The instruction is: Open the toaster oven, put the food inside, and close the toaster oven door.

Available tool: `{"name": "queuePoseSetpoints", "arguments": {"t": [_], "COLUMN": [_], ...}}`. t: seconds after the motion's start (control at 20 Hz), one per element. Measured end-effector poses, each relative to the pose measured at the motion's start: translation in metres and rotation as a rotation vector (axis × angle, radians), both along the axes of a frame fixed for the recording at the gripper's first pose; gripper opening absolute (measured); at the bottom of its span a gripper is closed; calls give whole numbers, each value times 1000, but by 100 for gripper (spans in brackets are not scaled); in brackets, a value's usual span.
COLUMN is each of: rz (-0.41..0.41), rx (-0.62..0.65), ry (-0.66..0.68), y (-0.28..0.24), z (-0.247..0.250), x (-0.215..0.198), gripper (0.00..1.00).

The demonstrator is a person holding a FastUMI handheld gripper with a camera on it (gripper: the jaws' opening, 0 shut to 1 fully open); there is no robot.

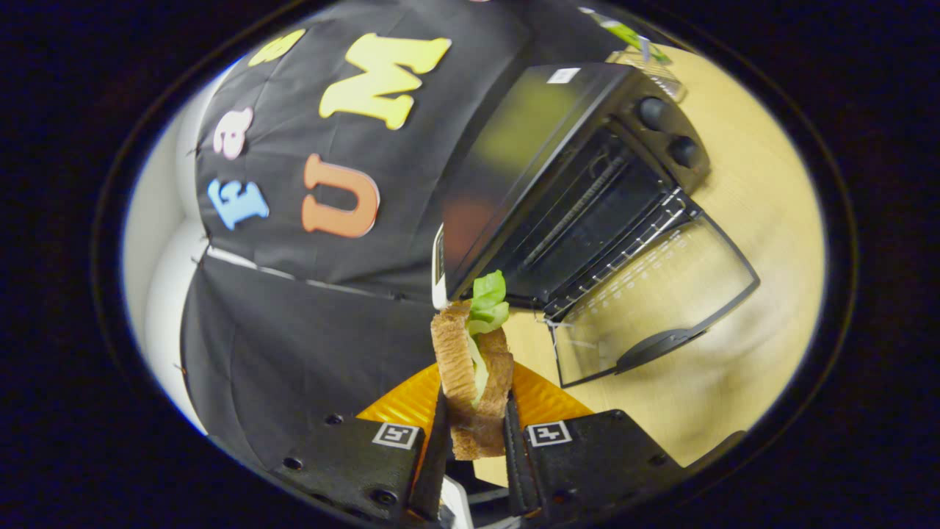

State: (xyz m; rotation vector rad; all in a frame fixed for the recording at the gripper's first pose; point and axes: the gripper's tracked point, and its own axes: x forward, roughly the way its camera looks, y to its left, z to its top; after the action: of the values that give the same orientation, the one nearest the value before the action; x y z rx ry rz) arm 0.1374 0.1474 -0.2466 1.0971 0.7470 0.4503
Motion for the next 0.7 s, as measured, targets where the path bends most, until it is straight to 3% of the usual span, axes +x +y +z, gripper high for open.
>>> {"name": "queuePoseSetpoints", "arguments": {"t": [0.45,0.7], "rz": [-407,-466], "rx": [238,211], "ry": [-8,-52], "y": [-41,-30], "z": [-65,-70], "x": [107,146], "gripper": [40,41]}}
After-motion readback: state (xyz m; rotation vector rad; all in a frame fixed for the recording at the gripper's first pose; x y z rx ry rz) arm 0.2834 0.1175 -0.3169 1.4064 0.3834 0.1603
